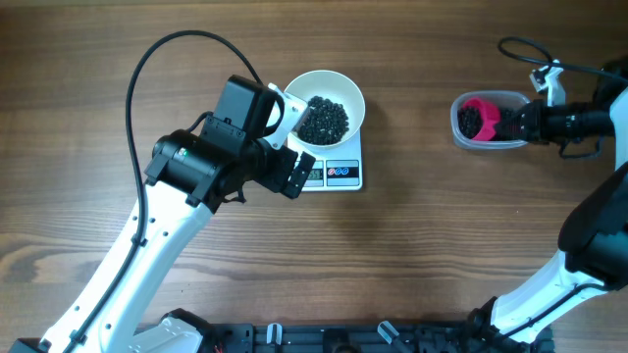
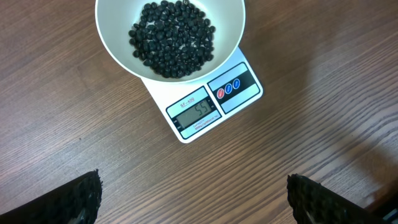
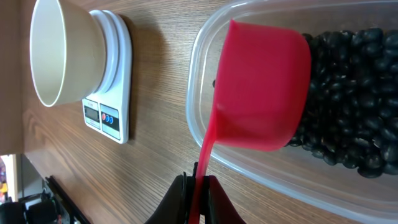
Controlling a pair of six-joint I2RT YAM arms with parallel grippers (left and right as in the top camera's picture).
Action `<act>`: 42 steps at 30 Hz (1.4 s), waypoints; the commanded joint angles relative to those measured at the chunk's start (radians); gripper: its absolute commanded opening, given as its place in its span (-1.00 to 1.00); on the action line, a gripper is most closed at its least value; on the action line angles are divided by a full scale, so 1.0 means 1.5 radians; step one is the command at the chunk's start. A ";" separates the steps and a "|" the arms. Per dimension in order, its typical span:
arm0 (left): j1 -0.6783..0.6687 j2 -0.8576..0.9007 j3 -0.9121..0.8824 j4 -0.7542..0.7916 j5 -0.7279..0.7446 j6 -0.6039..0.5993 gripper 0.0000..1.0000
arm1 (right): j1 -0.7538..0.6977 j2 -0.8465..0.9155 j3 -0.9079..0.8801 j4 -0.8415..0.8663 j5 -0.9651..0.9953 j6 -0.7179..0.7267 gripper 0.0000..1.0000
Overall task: Scoop item into bowl and weigh 150g on scale
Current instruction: 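Dip the pink scoop into the black beans with the right gripper, then lift the filled scoop and carry it over the white bowl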
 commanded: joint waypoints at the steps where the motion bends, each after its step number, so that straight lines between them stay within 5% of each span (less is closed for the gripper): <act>1: 0.002 -0.004 -0.002 0.002 -0.004 -0.002 1.00 | -0.017 0.012 -0.007 -0.008 -0.072 -0.032 -0.91; 16: 0.002 -0.004 -0.002 0.002 -0.004 -0.002 1.00 | -0.116 0.012 -0.007 -0.033 -0.115 -0.076 -0.92; 29: 0.002 -0.004 -0.002 0.002 -0.004 -0.002 1.00 | -0.158 0.012 -0.007 -0.057 -0.332 -0.117 -0.92; 42: 0.002 -0.004 -0.002 0.002 -0.004 -0.002 1.00 | 0.060 0.012 0.012 -0.025 -0.425 -0.031 -0.91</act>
